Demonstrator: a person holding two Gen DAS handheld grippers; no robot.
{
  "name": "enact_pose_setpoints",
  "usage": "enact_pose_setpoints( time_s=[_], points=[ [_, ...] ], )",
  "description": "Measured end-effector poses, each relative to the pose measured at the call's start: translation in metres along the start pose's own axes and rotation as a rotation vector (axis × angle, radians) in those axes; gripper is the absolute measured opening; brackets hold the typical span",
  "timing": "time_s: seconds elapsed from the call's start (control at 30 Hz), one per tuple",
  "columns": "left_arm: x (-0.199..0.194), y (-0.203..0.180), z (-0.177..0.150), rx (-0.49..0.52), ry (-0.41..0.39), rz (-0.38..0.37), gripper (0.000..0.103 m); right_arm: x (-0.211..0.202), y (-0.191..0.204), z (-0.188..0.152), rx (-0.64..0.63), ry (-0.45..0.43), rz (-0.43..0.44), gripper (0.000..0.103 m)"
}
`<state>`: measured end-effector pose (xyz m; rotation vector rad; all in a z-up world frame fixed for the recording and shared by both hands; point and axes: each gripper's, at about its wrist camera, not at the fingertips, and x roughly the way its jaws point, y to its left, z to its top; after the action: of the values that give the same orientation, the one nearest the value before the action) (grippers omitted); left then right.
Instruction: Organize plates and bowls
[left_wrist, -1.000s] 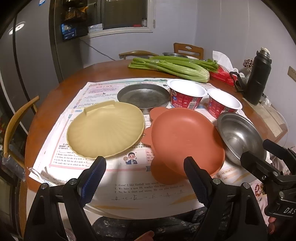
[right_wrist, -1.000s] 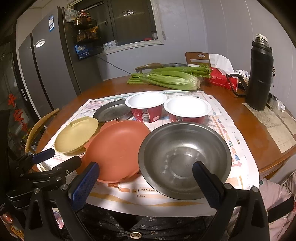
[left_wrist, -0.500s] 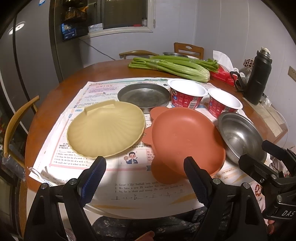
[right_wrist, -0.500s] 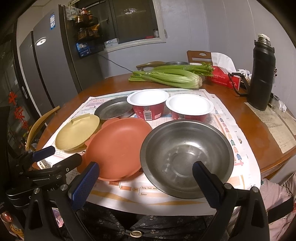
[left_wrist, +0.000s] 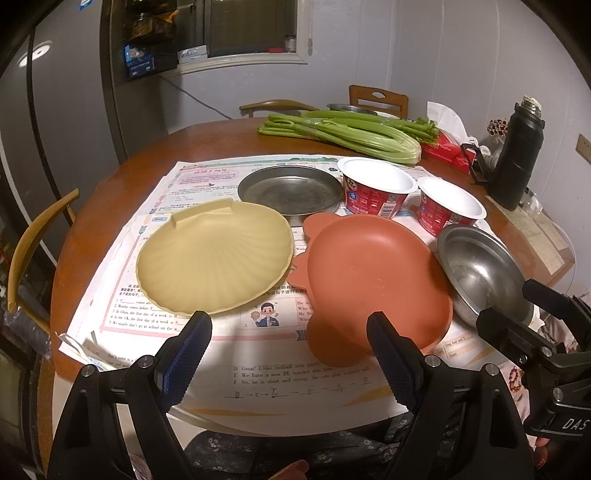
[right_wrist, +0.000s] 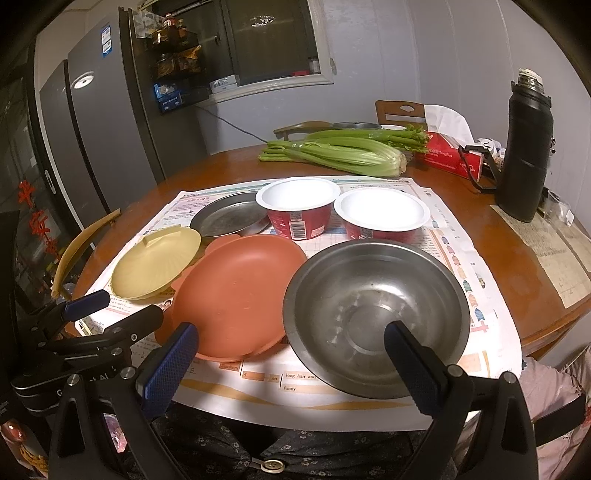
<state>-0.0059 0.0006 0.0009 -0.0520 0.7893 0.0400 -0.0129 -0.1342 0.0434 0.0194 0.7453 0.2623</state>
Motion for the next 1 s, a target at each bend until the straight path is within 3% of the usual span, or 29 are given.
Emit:
enact_pose_setpoints(
  time_s=[0.3, 0.47, 0.53, 0.73, 0.83, 1.0],
  points=[
    [-0.003, 0.012, 0.001, -0.028, -0.014, -0.007, 0.087, 0.001, 0.006, 0.006, -0.019, -0.004, 0.007, 0.101],
    [-0.007, 0.041, 0.006, -0.106, -0.031, 0.009, 0.087, 0.002, 0.019, 0.019, -0.068, -0.018, 0.021, 0.101],
    [-0.009, 0.06, 0.009, -0.158, -0.039, 0.026, 0.087, 0.004, 0.031, 0.028, -0.11, -0.021, 0.02, 0.101],
    [-0.011, 0.115, 0.018, -0.267, -0.036, 0.093, 0.087, 0.024, 0.071, 0.055, -0.199, -0.002, 0.135, 0.101],
    [-0.01, 0.132, 0.025, -0.273, -0.036, 0.1, 0.087, 0.041, 0.09, 0.067, -0.231, 0.023, 0.162, 0.101],
    [0.006, 0.145, 0.038, -0.253, 0.012, 0.067, 0.087, 0.071, 0.114, 0.075, -0.294, 0.068, 0.125, 0.097]
  ],
)
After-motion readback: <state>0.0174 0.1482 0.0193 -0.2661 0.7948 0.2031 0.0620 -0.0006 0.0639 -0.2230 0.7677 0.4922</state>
